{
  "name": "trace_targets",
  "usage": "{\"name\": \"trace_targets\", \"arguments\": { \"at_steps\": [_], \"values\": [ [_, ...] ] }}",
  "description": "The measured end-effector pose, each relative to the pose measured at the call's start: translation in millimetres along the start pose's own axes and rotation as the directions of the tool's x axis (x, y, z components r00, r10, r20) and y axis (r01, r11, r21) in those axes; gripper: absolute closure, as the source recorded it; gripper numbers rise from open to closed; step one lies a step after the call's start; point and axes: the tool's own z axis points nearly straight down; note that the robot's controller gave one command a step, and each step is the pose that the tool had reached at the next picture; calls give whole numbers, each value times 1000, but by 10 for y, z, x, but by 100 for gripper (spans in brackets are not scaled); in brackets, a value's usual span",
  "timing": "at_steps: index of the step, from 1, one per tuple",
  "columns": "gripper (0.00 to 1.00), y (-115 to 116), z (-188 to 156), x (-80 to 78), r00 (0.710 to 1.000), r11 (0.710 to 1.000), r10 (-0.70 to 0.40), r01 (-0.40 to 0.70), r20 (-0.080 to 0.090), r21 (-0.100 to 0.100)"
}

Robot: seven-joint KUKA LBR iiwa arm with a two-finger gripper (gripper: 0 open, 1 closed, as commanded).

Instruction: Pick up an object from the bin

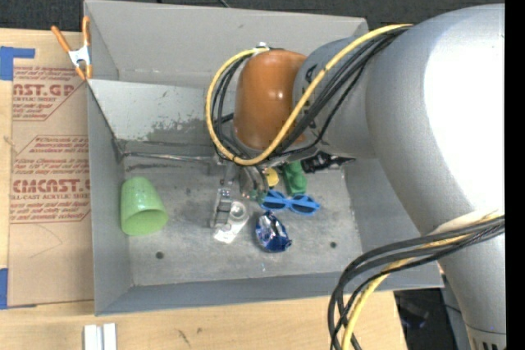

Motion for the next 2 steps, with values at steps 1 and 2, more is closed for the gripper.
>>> {"name": "trace_targets", "arguments": {
  "at_steps": [1,2],
  "values": [
    [0,-697,-26,476,968,968,-252,252,-4,4],
    [0,-776,113,877,954,954,-301,301,1,1]
  ]
}}
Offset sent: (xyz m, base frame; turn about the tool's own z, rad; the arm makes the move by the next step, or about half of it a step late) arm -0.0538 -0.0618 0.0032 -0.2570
